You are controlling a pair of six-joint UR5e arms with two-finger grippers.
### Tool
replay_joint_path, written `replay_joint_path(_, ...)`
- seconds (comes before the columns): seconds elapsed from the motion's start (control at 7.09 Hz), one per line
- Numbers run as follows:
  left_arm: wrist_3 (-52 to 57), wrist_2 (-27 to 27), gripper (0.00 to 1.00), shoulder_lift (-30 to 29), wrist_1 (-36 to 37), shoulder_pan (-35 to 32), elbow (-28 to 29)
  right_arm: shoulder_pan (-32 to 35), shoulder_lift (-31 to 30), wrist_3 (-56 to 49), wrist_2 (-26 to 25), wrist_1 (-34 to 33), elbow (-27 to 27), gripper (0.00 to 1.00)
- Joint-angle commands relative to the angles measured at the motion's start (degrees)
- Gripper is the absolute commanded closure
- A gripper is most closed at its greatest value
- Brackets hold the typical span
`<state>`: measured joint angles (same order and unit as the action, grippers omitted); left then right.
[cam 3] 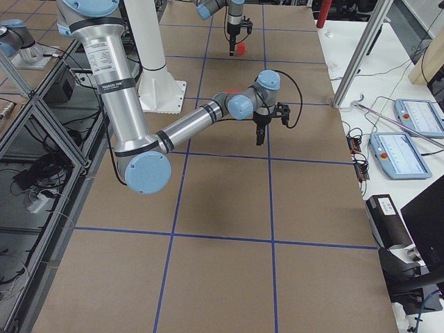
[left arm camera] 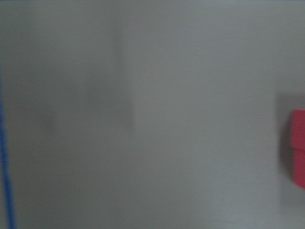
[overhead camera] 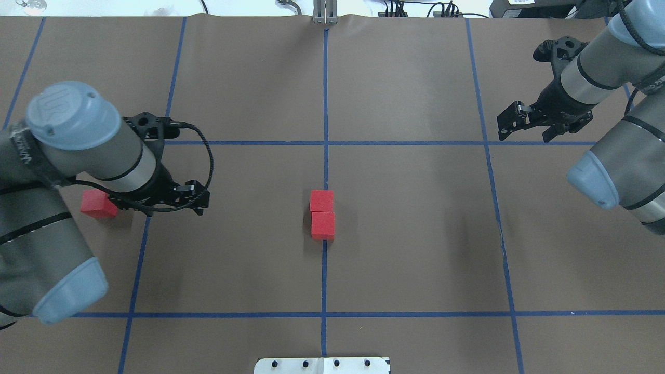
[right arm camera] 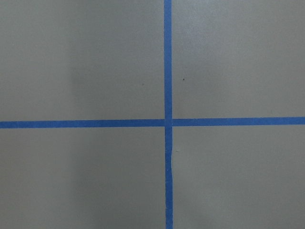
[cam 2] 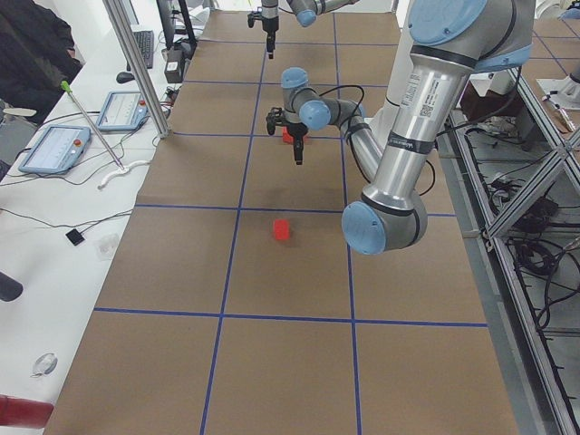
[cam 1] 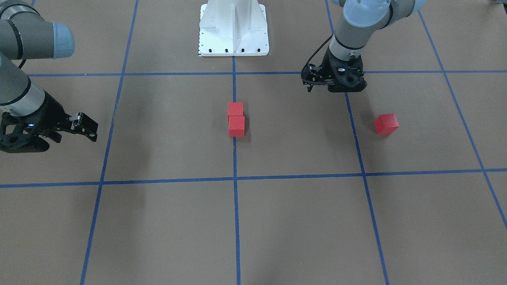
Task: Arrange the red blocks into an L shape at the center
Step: 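Open the left gripper and move it toward the remaining red cube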
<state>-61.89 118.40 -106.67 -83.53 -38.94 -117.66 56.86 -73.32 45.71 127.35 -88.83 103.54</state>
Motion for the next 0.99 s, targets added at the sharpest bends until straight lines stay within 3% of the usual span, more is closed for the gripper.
replay_joint_path(0.0, 5.42, 0.25, 0.0, 12.84, -12.04, -5.06, -0.12, 0.0, 0.02, 0.0, 0.0, 0.15, 0.0, 0.0)
replay_joint_path(0.7, 9.06, 0.69, 0.01, 14.83, -20.09, -8.96, 9.71, 0.0, 0.02, 0.35, 0.0, 0.15, 0.43, 0.01)
replay_joint_path(0.85, 9.25, 0.6, 0.01, 16.4, -25.66, -9.05, 11.82, 0.0, 0.37, 0.43, 0.0, 0.15, 0.61, 0.01)
